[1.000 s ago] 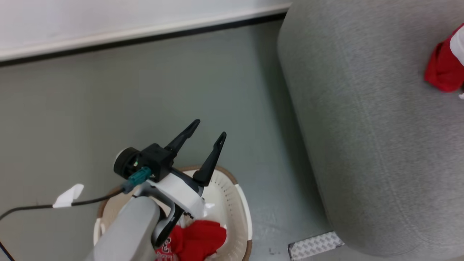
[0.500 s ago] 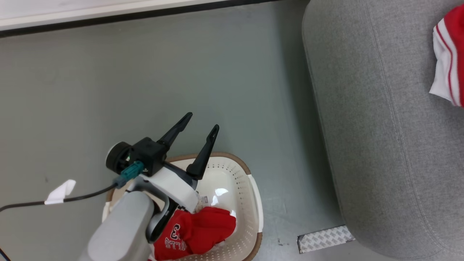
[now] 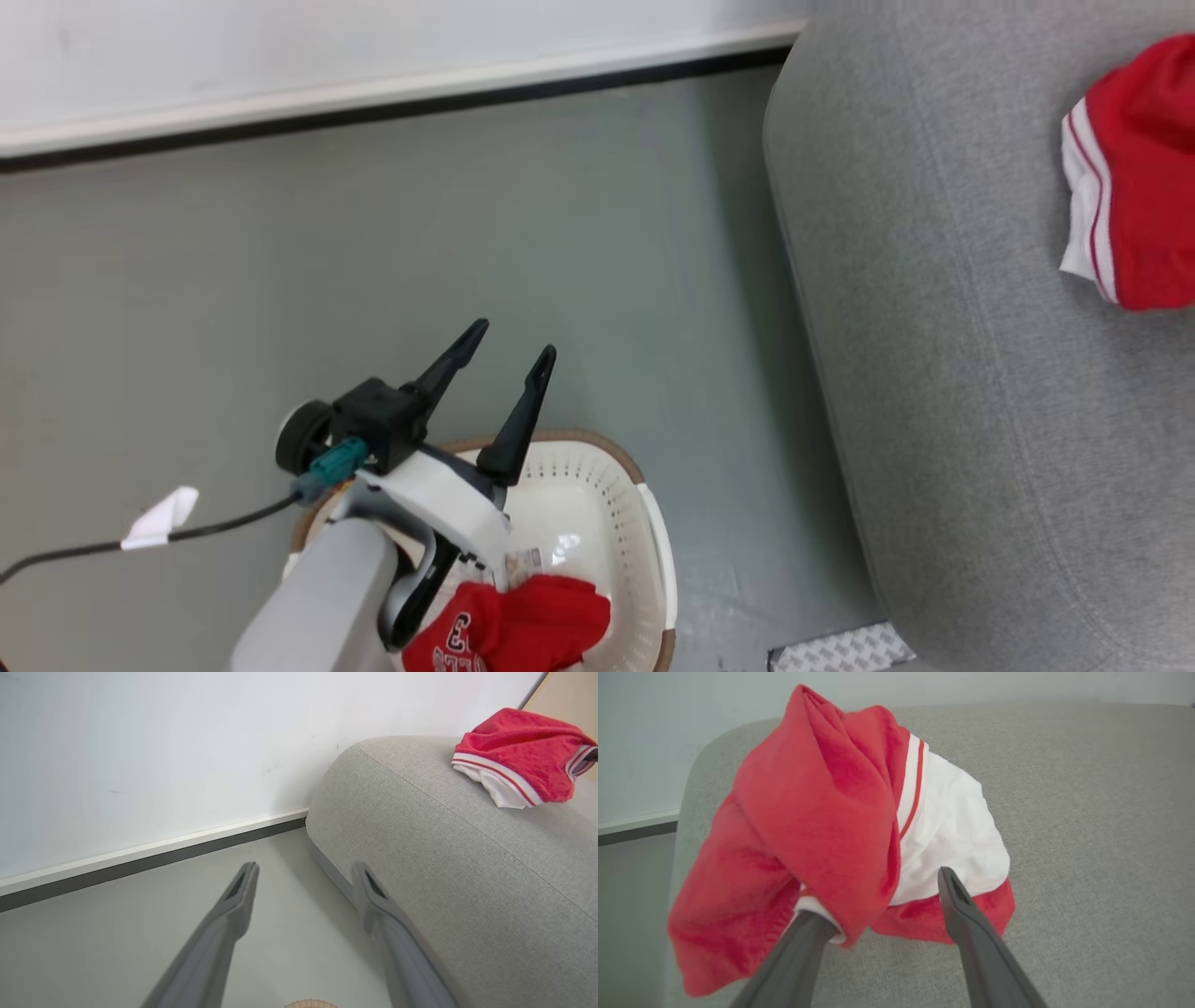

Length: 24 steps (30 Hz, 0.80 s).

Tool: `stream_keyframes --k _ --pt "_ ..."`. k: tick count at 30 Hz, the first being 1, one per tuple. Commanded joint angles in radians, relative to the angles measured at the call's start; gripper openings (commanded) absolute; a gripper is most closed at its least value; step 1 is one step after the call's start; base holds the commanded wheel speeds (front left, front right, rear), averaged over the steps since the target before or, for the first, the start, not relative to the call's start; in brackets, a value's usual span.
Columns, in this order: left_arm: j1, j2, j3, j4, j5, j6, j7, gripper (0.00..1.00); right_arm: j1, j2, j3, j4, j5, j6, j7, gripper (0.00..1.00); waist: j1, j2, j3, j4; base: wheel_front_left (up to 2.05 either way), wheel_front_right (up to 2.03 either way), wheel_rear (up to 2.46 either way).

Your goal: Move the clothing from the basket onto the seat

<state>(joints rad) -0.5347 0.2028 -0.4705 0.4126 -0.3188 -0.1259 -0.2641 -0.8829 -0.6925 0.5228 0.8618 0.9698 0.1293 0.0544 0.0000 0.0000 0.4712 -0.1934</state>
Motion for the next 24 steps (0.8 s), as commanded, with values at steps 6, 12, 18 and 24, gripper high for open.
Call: stream_keyframes --k 6,12,18,24 --pt "0.079 -0.016 0.037 0.023 -0.022 -0.003 0.000 1.00 0.033 -0.050 0.087 -0.054 0.014 0.003 0.027 1.00 0.0000 0.0000 -0.155 -0.011 0.00 0.00 0.00" --pt "0.156 -0.032 0.089 0.023 -0.032 -0.004 0.000 1.00 0.069 -0.100 0.136 -0.163 0.025 0.003 0.002 1.00 0.0000 0.0000 -0.275 -0.003 0.00 0.00 0.00" --pt "0.220 -0.044 0.165 0.006 -0.030 0.002 0.000 1.00 0.116 -0.106 0.134 -0.293 0.038 0.003 -0.093 1.00 0.0000 0.0000 -0.366 0.023 0.00 0.00 0.00" --pt "0.275 -0.048 0.252 -0.016 -0.010 0.020 0.000 1.00 0.210 -0.052 0.073 -0.335 0.049 0.003 -0.245 1.00 0.0000 0.0000 -0.427 0.066 0.00 0.00 0.00"
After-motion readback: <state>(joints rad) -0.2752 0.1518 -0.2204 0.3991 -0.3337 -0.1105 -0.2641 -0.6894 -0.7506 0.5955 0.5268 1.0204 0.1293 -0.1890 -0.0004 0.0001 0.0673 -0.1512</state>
